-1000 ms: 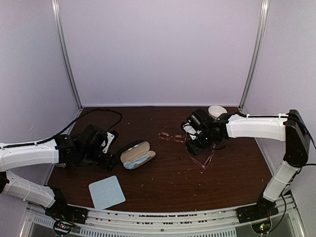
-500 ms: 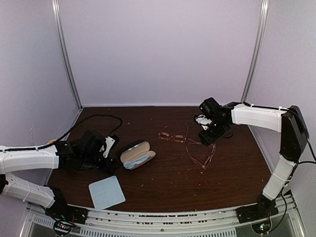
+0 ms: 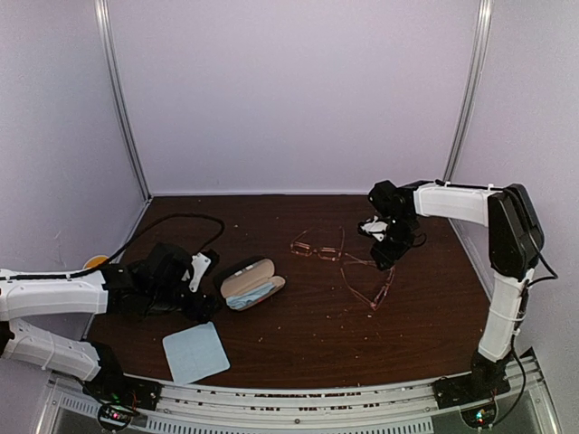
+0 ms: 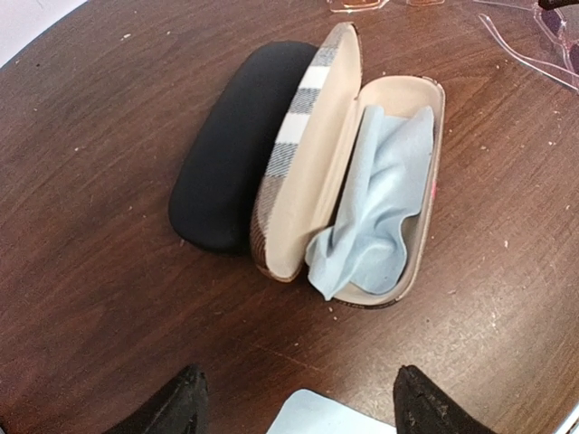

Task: Organize the sunglasses
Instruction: Pick up the sunglasses from the center of the board.

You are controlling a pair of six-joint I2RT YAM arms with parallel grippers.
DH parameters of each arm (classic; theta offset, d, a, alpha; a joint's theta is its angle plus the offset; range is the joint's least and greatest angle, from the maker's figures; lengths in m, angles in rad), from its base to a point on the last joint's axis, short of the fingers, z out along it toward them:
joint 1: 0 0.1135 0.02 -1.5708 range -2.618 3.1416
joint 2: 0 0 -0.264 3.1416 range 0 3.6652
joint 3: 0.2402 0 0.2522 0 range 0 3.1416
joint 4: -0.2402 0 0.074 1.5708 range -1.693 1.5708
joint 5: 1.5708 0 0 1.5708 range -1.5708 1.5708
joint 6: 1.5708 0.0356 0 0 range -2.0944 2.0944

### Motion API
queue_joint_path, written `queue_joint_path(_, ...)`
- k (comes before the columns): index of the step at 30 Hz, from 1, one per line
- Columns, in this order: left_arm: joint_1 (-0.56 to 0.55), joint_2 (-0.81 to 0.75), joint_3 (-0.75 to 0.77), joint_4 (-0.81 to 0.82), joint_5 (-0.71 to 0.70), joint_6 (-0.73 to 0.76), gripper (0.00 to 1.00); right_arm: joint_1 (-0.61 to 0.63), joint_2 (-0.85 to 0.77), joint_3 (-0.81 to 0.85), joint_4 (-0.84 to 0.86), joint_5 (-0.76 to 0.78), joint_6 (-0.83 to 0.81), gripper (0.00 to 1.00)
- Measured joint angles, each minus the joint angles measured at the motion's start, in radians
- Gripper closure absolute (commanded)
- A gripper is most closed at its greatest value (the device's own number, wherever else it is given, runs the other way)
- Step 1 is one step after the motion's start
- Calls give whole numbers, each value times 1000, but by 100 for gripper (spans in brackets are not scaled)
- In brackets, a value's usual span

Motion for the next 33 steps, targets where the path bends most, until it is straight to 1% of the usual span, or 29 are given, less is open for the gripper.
queue_joint_path(7, 0, 5, 0, 12, 2, 8, 27, -21, 54, 58, -35, -2, -28, 45)
queue_joint_path(14, 0, 9, 0, 12, 2, 10, 27, -23, 108, 98, -48, -3, -37, 52)
queue_joint_path(19, 0, 9, 0, 12, 2, 10, 27, -27, 147, 103, -50, -3, -46, 64)
queue_joint_path(20, 0, 9, 0, 12, 2, 10, 27, -29, 154, 104, -50, -3, -48, 65)
queue_joint_path(27, 0, 9, 0, 12, 2, 10, 27, -35, 160, 114, -56, -4, -63, 84)
queue_joint_path(29, 0, 9, 0, 12, 2, 10, 27, -35, 164, 127, -73, -5, -66, 91)
queue_joint_path(32, 0, 9, 0, 12, 2, 10, 27, -35, 180, 158, -98, -7, -68, 99)
queue_joint_path(33, 0, 9, 0, 12, 2, 10, 27, -35, 184, 163, -104, -8, -72, 100)
